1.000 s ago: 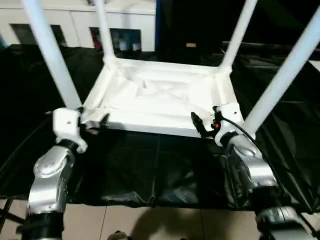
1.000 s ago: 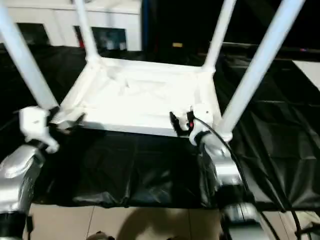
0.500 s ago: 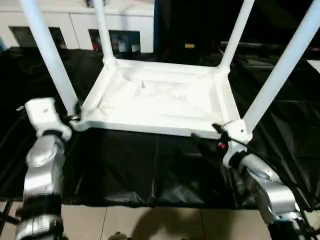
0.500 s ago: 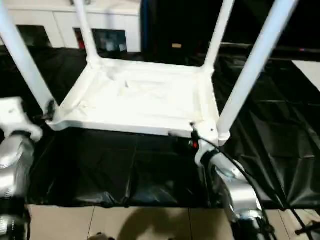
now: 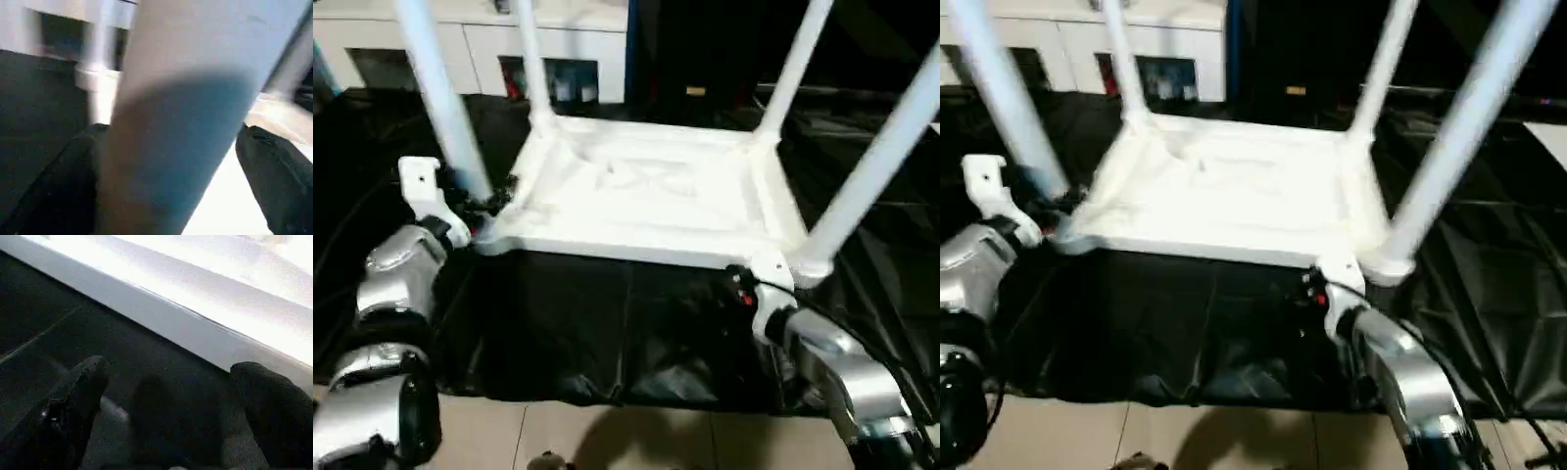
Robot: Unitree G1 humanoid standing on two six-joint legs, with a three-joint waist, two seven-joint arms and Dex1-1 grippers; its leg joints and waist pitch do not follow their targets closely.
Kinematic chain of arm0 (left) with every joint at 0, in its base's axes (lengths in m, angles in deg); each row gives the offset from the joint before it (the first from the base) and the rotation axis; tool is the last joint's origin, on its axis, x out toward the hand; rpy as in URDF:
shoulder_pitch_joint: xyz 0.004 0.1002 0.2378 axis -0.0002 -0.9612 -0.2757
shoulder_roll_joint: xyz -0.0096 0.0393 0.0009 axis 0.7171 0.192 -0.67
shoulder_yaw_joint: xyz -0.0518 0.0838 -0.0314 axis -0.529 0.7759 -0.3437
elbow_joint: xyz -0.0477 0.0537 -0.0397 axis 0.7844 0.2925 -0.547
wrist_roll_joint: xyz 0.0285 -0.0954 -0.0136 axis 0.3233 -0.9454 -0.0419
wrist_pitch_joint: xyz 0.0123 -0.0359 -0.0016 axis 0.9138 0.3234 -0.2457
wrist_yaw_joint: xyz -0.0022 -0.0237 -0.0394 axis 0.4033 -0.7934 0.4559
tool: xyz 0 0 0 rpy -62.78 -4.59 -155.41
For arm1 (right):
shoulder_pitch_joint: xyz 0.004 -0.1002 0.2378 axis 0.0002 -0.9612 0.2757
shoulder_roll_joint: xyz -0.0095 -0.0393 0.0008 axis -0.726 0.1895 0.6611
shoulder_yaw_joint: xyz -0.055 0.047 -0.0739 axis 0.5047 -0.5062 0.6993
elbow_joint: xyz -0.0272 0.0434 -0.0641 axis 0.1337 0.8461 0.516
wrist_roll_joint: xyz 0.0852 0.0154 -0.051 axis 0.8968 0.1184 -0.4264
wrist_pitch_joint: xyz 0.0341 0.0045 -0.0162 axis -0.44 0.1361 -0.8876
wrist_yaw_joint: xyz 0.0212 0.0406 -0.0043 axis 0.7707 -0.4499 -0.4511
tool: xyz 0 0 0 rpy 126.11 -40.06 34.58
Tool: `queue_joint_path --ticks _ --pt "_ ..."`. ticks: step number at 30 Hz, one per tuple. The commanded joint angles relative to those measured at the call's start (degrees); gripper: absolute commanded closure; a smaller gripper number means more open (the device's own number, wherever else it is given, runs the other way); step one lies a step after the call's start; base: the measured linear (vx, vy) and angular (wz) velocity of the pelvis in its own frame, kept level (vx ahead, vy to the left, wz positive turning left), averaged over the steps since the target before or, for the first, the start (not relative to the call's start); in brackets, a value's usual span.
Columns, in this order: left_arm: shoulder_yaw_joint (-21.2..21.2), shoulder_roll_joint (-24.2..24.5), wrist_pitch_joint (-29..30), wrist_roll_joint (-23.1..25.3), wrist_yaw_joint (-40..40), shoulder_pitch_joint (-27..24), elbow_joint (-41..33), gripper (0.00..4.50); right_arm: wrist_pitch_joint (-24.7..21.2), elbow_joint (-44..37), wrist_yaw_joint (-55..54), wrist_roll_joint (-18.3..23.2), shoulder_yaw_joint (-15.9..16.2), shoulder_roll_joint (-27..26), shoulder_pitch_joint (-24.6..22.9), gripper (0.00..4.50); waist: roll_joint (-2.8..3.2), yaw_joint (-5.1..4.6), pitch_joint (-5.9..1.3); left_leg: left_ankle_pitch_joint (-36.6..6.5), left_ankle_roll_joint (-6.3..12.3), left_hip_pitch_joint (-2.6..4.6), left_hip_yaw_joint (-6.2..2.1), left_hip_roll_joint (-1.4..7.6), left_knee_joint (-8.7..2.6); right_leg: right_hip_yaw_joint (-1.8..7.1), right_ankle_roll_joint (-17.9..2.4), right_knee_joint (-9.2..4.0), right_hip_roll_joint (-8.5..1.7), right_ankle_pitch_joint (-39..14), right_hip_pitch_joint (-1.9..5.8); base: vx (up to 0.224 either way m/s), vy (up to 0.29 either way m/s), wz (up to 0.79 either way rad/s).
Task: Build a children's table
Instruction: Rotate table base
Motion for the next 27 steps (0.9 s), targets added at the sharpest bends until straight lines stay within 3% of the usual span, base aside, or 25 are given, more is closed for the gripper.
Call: queue_joint_path --ticks 1,3,8,12,14,15,16,18,23,24,27 --pt "2.7 -0.3 3.1 -0.7 -7.3 0.9 0.7 0.06 0.1 2.6 -0.6 -1.5 -0.3 0.1 1.3 0.0 0.86 -0.27 -4.11 -8.6 -0.29 0.92 -0.3 1.75 -3.8 3.59 -11.7 -3.61 -4.35 -5.0 2.84 0.0 0.0 0.0" --pt "4.5 0.2 5.5 -0.4 -11.8 1.1 1.0 0.06 0.4 6.0 -0.7 -2.1 0.2 -0.2 3.1 0.0 0.43 -0.18 -4.23 -7.7 -0.03 0.69 -0.32 1.77 -3.84 3.54 -12.1 -3.33 -4.54 -3.4 3.26 0.0 0.0 0.0" --pt "8.4 0.0 8.3 0.0 -18.9 1.0 0.4 0.06 1.1 10.0 -1.1 -3.0 1.1 -1.0 5.5 0.0 0.33 -0.32 -4.21 -7.3 0.28 0.43 -0.33 1.7 -3.8 3.57 -12.0 -3.27 -4.76 -4.5 3.59 0.0 0.0 0.0" --pt "12.7 -2.7 10.5 -2.1 -22.4 -1.3 -7.2 0.06 1.4 11.8 -1.2 -3.2 1.7 -2.1 7.0 0.0 0.07 -0.37 -4.08 -7.5 0.5 0.48 -0.25 1.95 -3.85 3.58 -11.9 -3.45 -4.82 -6.0 3.5 0.0 0.0 0.0" --pt "15.8 -5.1 15.1 -5.8 -24.6 -4.1 -16.7 0.06 1.9 12.8 -1.0 -3.6 2.4 -3.0 7.8 0.0 0.01 -0.39 -4.1 -7.7 0.37 0.46 -0.22 2.27 -3.87 3.68 -12.8 -3.3 -5.17 -6.4 3.51 0.0 0.0 0.0" --pt "17.2 -5.6 17.8 -7.6 -25.5 -5.4 -21.2 0.06 2.2 13.0 -0.8 -3.8 2.6 -3.2 8.0 0.0 0.13 -0.36 -4.03 -7.8 0.55 0.46 -0.1 2.11 -3.85 3.65 -12.8 -3.55 -4.89 -6.8 3.4 0.0 0.0 0.0" --pt "17.2 -5.6 17.8 -7.6 -25.5 -5.4 -21.2 0.06 2.2 13.0 -0.8 -3.8 2.6 -3.2 8.0 0.0 0.08 -0.44 -4.22 -7.5 0.35 0.5 -0.16 2.28 -3.79 3.69 -13.1 -3.13 -4.96 -5.8 3.56 0.0 0.0 0.0" --pt "18.7 -5.9 20.6 -9.2 -26.5 -6.7 -25.4 0.06 2.8 13.4 -0.5 -3.8 2.6 -3.4 8.1 0.0 -0.13 -0.62 -4.0 -7.5 0.82 0.27 -0.06 1.9 -3.84 3.61 -12.5 -3.53 -4.65 -7.0 3.58 0.0 0.0 0.0" --pt "21.2 -5.5 27.5 -12.8 -28.7 -8.9 -33.1 0.06 4.7 15.4 0.4 -4.0 2.7 -4.1 8.9 0.0 -0.02 -1.83 -3.98 -7.3 0.88 0.02 -0.06 1.58 -3.67 3.58 -11.4 -3.8 -4.3 -8.7 3.75 0.0 0.0 0.0" --pt "23.1 -4.9 32.4 -16.1 -29.6 -10.9 -40.0 0.06 6.7 18.4 1.8 -4.2 3.3 -5.2 10.9 0.0 0.16 -2.13 -4.1 -7.1 0.77 0.02 -0.19 1.73 -3.69 3.56 -11.7 -3.51 -4.32 -8.0 3.85 0.0 0.0 0.0" --pt "24.0 -4.8 36.3 -19.0 -28.9 -12.6 -45.2 0.06 8.1 20.6 3.2 -4.4 4.0 -6.3 12.6 0.0 0.2 -3.15 -4.14 -6.9 0.95 -0.18 -0.3 1.78 -3.68 3.41 -13.2 -3.16 -4.16 -6.2 4.0 0.0 0.0 0.0"
